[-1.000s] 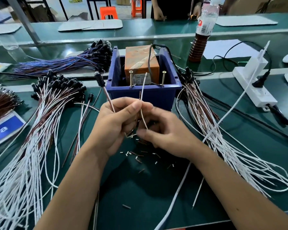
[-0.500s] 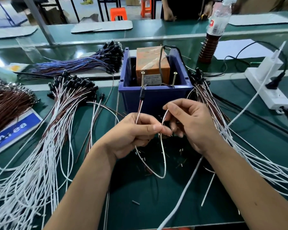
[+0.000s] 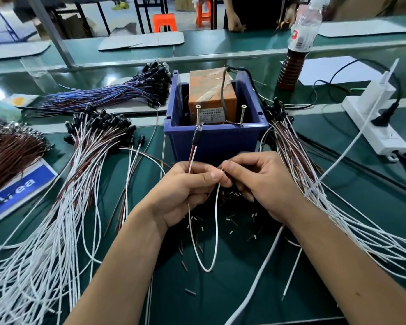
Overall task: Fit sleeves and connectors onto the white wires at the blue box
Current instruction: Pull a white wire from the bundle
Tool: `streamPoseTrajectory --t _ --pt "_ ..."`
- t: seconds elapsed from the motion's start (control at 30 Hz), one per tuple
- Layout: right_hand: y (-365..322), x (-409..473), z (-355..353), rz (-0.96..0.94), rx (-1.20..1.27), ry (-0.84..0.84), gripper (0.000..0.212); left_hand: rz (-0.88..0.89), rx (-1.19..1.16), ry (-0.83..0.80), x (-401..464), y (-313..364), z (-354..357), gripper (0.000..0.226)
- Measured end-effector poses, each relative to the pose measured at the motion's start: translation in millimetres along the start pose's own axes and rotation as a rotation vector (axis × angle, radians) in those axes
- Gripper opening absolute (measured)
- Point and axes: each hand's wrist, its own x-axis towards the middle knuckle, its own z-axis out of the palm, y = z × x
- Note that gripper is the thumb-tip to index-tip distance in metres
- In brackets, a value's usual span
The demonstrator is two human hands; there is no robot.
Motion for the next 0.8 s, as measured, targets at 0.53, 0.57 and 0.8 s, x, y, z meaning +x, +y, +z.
streamPoseTrajectory --t 0.53,0.57,0.8 --pt "1 0 -15 -0.353 -0.32 0.698 0.021 0.233 -0.268 0.104 -1 2 14 0.02" --pt "0 -2 -14 -0.366 -0.307 0.592 0.025 0.25 -0.27 0.117 0 2 16 0.02" --pt "-9 -10 10 -0.134 -0.081 -0.116 0.018 0.301 -0.257 0.218 1 2 22 0.024"
